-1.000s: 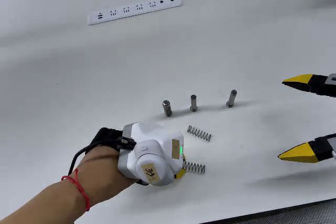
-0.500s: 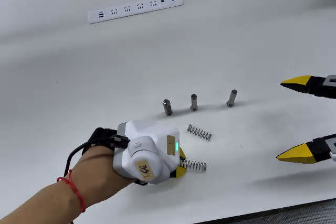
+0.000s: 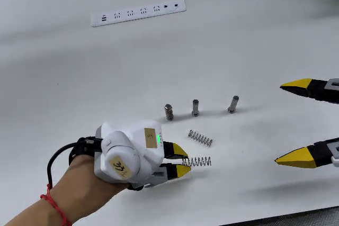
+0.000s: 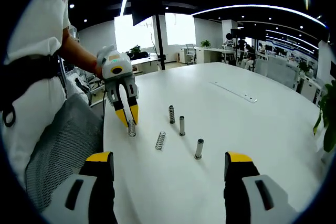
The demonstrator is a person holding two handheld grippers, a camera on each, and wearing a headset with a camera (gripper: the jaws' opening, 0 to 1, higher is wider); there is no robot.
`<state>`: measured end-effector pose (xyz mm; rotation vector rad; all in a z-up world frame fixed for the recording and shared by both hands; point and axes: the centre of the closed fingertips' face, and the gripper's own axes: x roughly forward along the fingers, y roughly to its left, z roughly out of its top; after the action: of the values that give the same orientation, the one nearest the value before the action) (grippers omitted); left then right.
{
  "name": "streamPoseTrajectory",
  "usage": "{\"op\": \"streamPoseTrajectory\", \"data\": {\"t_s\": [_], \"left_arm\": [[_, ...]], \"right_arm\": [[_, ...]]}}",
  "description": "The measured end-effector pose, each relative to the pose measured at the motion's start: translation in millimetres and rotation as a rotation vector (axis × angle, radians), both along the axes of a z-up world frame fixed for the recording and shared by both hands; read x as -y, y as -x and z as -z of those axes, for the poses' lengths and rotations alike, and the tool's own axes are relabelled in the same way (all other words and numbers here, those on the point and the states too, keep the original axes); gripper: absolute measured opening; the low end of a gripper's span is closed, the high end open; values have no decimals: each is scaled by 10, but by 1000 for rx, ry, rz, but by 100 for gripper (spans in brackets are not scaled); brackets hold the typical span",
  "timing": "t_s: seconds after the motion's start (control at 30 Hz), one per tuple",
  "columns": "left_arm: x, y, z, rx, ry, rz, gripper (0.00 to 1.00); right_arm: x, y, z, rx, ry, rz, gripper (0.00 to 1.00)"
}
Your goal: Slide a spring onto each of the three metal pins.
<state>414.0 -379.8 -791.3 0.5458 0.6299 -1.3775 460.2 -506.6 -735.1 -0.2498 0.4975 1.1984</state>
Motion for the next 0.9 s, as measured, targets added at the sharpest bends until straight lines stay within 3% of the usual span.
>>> {"op": "streamPoseTrajectory", "data": {"t_s": [0.33,0.47,0.63,0.9], "left_arm": [[122,-157,-457,-20,212,-138,10],[147,-207,-603,-18,269,-166,10],[190,-239,-763,-24,341,-197,11],[230,-245,-876,-28,399,-216,11]], "right_arm": [[-324,37,-301,-4,-65,-23,79],[-462,18,-412,-14,-106,-25,73],[-641,19,-521,-58,-149,-16,56],[-798,69,-594,-139,-205,-33,30]]}}
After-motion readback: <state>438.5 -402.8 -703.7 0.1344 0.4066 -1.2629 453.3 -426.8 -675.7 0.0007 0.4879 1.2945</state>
